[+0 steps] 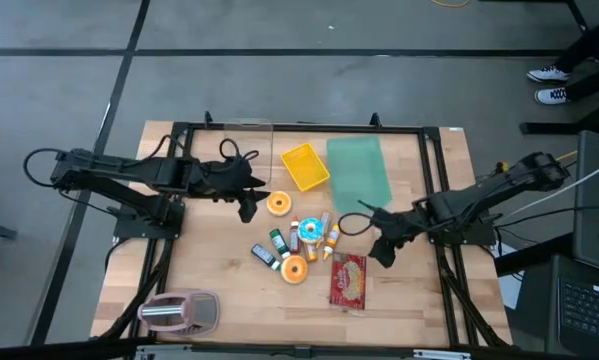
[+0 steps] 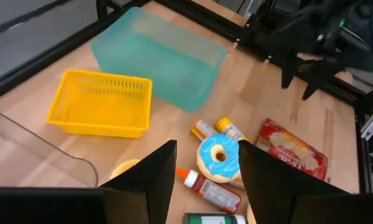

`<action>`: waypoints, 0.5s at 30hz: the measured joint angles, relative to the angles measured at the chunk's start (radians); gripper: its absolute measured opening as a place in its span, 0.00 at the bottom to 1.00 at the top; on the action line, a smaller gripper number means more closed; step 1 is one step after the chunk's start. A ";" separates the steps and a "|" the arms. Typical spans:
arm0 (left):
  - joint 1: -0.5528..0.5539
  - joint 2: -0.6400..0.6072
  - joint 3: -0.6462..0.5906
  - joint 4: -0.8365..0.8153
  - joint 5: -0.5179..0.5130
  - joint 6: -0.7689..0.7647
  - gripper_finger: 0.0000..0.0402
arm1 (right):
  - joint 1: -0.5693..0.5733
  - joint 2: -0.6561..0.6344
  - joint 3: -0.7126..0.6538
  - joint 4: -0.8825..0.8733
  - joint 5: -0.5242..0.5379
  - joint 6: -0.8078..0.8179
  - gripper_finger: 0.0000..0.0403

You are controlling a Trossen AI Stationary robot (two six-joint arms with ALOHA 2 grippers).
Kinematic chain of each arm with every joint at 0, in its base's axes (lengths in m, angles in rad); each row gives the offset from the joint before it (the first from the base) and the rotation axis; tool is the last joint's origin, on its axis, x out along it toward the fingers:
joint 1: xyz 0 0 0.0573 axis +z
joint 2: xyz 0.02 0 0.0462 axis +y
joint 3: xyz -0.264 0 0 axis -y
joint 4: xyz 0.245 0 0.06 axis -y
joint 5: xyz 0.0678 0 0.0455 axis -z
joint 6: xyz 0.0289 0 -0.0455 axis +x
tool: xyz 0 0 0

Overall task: Pick & Place Food Item
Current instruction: Put the red popcorn bag into the green bin

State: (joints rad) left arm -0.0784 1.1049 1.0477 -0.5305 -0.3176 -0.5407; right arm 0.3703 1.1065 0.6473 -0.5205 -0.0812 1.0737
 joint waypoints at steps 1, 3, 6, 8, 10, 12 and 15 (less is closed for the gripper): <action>0.000 0.000 0.000 0.008 -0.001 0.000 0.42 | 0.002 0.000 -0.026 0.031 -0.005 0.017 0.55; 0.000 -0.001 0.000 0.030 -0.002 0.000 0.42 | 0.003 0.000 -0.066 0.073 -0.010 0.045 0.55; 0.001 0.000 0.000 0.048 -0.005 0.000 0.42 | 0.005 0.000 -0.110 0.115 -0.009 0.073 0.55; 0.002 0.000 0.000 0.051 -0.005 0.000 0.42 | 0.005 0.000 -0.120 0.117 -0.006 0.081 0.55; 0.002 0.000 0.000 0.049 -0.005 -0.005 0.42 | 0.005 0.000 -0.130 0.119 0.013 0.099 0.55; 0.002 0.000 0.000 0.050 -0.006 -0.009 0.42 | 0.005 0.000 -0.145 0.121 0.030 0.124 0.55; 0.002 0.000 0.000 0.049 -0.006 -0.012 0.42 | 0.005 0.000 -0.186 0.164 0.037 0.171 0.55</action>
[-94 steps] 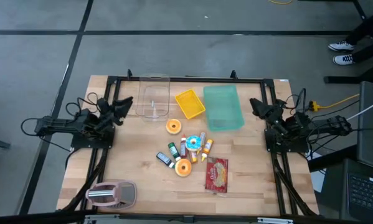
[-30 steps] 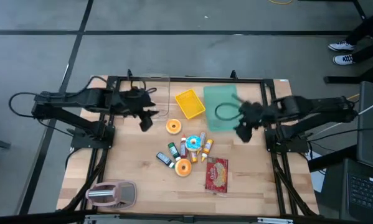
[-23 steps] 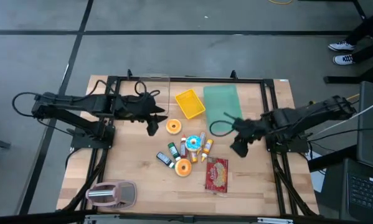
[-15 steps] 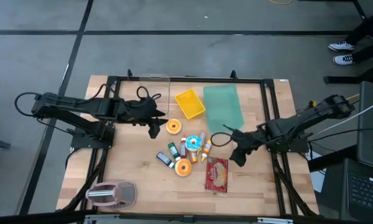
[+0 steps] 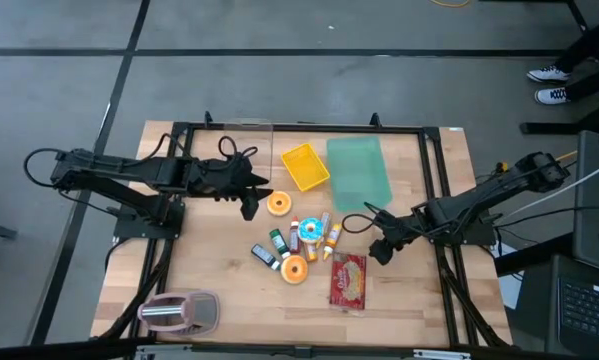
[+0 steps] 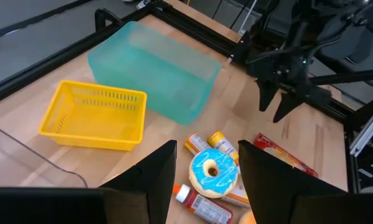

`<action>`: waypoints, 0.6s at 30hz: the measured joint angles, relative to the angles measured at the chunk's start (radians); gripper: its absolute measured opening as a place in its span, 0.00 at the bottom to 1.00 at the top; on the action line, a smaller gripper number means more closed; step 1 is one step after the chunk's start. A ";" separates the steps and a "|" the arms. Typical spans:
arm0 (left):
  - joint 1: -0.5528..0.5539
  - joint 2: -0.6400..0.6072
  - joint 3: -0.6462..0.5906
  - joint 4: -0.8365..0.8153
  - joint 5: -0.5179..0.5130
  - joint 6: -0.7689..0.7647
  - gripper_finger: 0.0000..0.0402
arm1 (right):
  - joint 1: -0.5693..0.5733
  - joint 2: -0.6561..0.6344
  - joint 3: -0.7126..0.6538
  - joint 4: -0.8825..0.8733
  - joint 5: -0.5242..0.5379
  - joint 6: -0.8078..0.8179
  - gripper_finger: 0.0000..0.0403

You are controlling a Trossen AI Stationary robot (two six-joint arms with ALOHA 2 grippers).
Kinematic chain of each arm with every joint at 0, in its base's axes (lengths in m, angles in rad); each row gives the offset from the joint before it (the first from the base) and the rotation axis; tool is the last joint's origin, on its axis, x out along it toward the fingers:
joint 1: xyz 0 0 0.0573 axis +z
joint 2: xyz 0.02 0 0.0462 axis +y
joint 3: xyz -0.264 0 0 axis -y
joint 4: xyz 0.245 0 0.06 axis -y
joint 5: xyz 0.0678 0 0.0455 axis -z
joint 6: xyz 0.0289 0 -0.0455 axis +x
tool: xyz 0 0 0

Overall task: Pick & Place Food Item
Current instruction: Put the red popcorn bag into the green bin

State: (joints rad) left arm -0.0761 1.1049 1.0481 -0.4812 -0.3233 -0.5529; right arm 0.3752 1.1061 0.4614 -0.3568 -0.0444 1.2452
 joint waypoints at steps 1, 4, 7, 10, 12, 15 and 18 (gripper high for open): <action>0.000 0.000 0.000 0.000 0.000 0.000 0.42 | 0.000 0.000 -0.013 0.022 0.000 0.013 0.55; 0.000 0.000 0.000 0.000 0.000 -0.002 0.42 | 0.000 0.000 -0.039 0.092 0.007 0.039 0.55; 0.000 0.000 0.000 0.000 0.000 -0.002 0.42 | 0.000 0.000 -0.043 0.102 0.036 0.063 0.55; 0.000 0.000 0.000 0.000 0.000 -0.005 0.42 | 0.000 0.004 -0.043 0.103 0.037 0.082 0.55; 0.000 0.000 0.000 0.000 0.001 -0.010 0.42 | 0.000 0.017 -0.043 0.104 0.037 0.090 0.55; 0.000 0.000 0.000 0.000 0.001 -0.011 0.42 | 0.000 0.062 -0.043 0.133 0.037 0.090 0.55; 0.000 0.000 0.000 0.001 0.001 -0.014 0.42 | -0.001 0.125 -0.043 0.220 0.029 0.082 0.55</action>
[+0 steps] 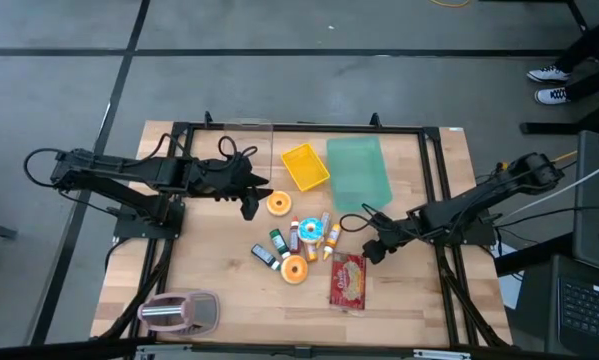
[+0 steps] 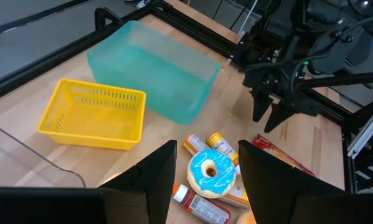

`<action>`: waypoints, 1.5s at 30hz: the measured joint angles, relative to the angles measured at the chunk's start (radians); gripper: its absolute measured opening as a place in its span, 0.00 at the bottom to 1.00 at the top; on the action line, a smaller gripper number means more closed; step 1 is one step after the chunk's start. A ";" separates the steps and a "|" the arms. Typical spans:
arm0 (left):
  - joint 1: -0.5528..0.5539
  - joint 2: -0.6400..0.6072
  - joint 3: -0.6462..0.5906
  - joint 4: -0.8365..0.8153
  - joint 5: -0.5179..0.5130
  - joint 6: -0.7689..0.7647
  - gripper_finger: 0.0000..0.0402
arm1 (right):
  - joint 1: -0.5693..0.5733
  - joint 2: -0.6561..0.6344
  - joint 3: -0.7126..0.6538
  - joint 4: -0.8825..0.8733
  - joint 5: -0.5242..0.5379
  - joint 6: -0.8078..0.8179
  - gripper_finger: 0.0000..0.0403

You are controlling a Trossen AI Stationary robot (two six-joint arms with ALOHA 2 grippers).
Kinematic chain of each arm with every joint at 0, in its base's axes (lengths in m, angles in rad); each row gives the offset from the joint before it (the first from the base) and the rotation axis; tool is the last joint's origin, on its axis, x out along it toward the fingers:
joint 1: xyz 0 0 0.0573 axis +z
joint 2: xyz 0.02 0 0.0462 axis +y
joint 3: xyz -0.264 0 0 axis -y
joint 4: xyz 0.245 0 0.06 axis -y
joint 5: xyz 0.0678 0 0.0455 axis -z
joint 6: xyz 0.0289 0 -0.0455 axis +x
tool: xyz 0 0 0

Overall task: Pick & Place Food Item
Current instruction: Put the red popcorn bag into the green bin

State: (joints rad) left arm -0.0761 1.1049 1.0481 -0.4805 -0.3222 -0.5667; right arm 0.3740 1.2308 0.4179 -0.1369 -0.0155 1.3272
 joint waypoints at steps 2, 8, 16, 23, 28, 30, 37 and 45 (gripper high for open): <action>0.000 0.000 0.000 0.001 0.000 0.000 0.42 | -0.002 0.045 0.000 0.055 -0.004 0.001 0.55; 0.000 0.000 0.000 0.002 0.009 0.000 0.42 | -0.002 0.186 0.003 0.194 -0.055 0.004 0.55; 0.000 0.000 0.000 0.002 0.029 -0.006 0.42 | -0.002 0.267 0.005 0.331 -0.051 0.034 0.55; 0.000 0.000 0.000 0.001 0.029 0.001 0.42 | -0.002 0.270 0.003 0.320 -0.032 0.074 0.43; 0.000 0.000 0.000 0.002 0.029 0.004 0.42 | -0.006 0.272 0.000 0.312 -0.030 0.079 0.18; 0.000 0.000 0.000 0.001 0.029 0.004 0.42 | -0.013 0.274 0.000 0.310 -0.035 0.079 0.06; 0.000 0.000 0.000 0.002 0.008 0.013 0.42 | -0.041 0.277 -0.003 0.367 -0.061 0.064 0.01; 0.014 0.000 0.000 0.015 0.002 0.004 0.42 | -0.048 0.251 0.064 0.512 -0.094 0.072 0.00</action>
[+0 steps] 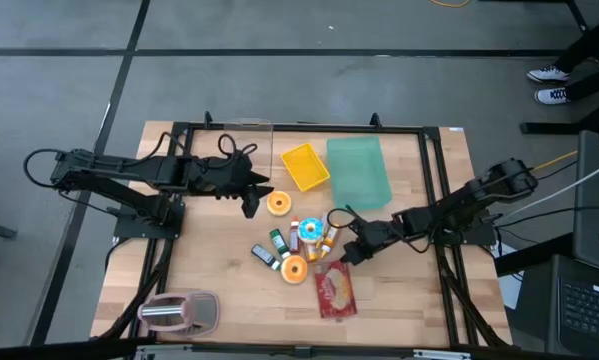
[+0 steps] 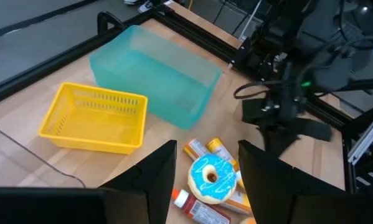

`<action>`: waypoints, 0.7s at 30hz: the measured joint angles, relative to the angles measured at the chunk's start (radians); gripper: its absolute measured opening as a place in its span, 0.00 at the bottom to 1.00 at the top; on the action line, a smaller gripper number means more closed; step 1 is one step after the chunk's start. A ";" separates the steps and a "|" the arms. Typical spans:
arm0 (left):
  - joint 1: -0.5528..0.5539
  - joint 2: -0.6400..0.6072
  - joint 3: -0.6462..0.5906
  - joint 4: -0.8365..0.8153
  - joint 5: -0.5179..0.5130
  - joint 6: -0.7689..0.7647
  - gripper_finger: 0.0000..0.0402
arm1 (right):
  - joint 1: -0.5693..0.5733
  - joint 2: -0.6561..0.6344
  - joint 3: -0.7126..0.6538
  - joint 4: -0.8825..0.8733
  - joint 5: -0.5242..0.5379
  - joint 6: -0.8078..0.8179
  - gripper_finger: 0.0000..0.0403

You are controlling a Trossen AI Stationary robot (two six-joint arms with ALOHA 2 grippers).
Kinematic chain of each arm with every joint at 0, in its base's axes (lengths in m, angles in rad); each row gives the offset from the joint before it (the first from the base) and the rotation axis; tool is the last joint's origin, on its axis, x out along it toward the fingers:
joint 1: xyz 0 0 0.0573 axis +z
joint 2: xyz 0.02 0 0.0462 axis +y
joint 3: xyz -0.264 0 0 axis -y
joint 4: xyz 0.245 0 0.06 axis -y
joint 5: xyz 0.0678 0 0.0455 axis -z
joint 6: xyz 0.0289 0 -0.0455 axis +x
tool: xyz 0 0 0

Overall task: Pick & Place Food Item
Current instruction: Put the red popcorn bag into the green bin

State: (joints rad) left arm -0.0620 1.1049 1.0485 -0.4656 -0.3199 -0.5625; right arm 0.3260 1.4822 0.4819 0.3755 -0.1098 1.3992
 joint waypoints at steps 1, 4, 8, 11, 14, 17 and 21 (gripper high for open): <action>0.000 0.000 0.000 0.002 0.000 0.000 0.42 | 0.000 -0.010 0.019 0.002 -0.010 -0.006 0.00; 0.000 0.000 0.000 0.018 0.000 0.000 0.42 | 0.000 -0.041 0.079 -0.002 -0.018 -0.027 0.00; 0.000 0.000 0.000 0.044 0.000 0.000 0.42 | -0.008 -0.090 0.174 -0.028 0.013 -0.073 0.00; 0.000 0.000 0.001 0.053 -0.001 0.008 0.42 | -0.022 -0.117 0.257 -0.075 0.046 -0.142 0.00; 0.000 0.000 0.001 0.056 -0.002 0.022 0.42 | -0.046 -0.127 0.351 -0.142 0.076 -0.213 0.00; 0.000 0.000 0.001 0.061 -0.002 0.025 0.42 | -0.077 -0.126 0.457 -0.250 0.093 -0.293 0.00; 0.000 0.000 0.001 0.071 -0.002 0.027 0.42 | -0.128 -0.126 0.588 -0.420 0.151 -0.393 0.00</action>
State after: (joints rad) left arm -0.0624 1.1049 1.0492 -0.3945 -0.3220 -0.5355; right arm 0.1983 1.3560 1.0700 -0.0443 0.0416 1.0065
